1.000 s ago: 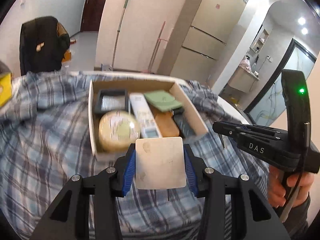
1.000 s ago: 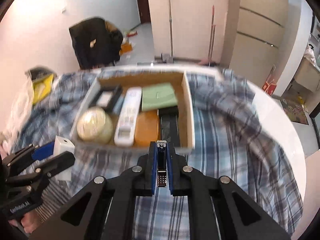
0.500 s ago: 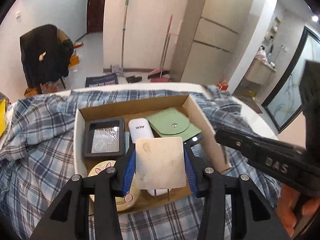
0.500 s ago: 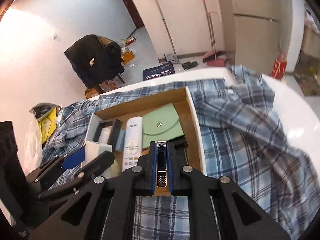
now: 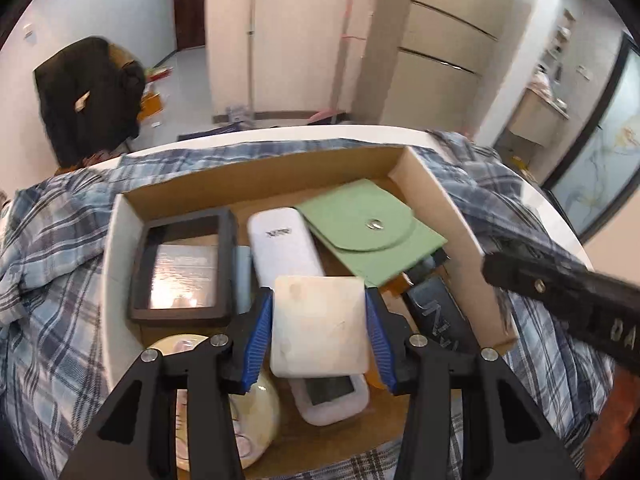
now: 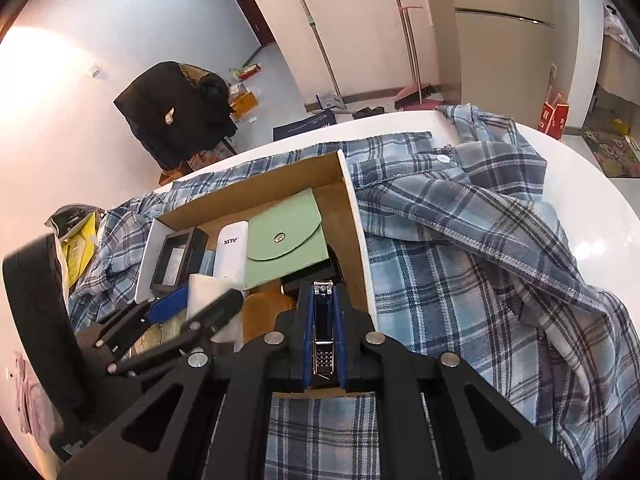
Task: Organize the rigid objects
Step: 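Lower coaster into tray with left gripper while right lowers nail clipper into tray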
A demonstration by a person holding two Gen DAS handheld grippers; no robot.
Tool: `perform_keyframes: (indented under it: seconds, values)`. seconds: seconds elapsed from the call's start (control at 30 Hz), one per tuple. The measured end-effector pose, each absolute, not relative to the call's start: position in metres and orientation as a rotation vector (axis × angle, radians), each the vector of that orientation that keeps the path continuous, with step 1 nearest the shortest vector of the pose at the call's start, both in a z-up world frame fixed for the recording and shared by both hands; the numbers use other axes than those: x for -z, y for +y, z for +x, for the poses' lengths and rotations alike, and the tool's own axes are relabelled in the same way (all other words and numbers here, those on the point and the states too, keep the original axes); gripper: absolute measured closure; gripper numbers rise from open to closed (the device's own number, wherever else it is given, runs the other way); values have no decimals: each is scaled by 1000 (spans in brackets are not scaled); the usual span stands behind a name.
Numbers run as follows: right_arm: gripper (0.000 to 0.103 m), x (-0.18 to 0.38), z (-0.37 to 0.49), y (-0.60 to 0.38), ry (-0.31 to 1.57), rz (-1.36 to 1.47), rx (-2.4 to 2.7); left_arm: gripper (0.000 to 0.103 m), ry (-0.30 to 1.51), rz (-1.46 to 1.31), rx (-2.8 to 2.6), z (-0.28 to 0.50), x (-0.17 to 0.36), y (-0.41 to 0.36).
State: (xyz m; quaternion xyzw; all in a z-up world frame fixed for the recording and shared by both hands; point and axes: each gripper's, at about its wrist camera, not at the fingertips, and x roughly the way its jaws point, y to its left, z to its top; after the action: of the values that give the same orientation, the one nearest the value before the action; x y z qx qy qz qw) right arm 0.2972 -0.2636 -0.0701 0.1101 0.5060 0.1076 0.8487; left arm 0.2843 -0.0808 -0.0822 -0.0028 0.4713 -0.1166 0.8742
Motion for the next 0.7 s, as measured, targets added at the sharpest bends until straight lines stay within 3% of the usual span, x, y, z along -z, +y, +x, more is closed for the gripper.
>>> perform_keyframes:
  seconds: [0.07,0.23,0.43,0.5,0.53,0.7]
  values:
    - [94,70,299,-268,1067,245,-223,48,964,40,240,279,80,-85]
    - [94,68,299,-276,1059,273,-220,15,760,-16,231,256,47,-74]
    - [94,61,295,-270,1025,245,-236,13,402,-18,119,210,-2,-51]
    - [94,60,293,-264,1015,213,-246,9,347,-25,114,200,-12,-44]
    - [94,60,293,-261,1012,203,-254,0,313,-25,104,193,-17,-41]
    - [94,69,292,-247,1042,153,-277,0,224,-40,44,174,-28,-32]
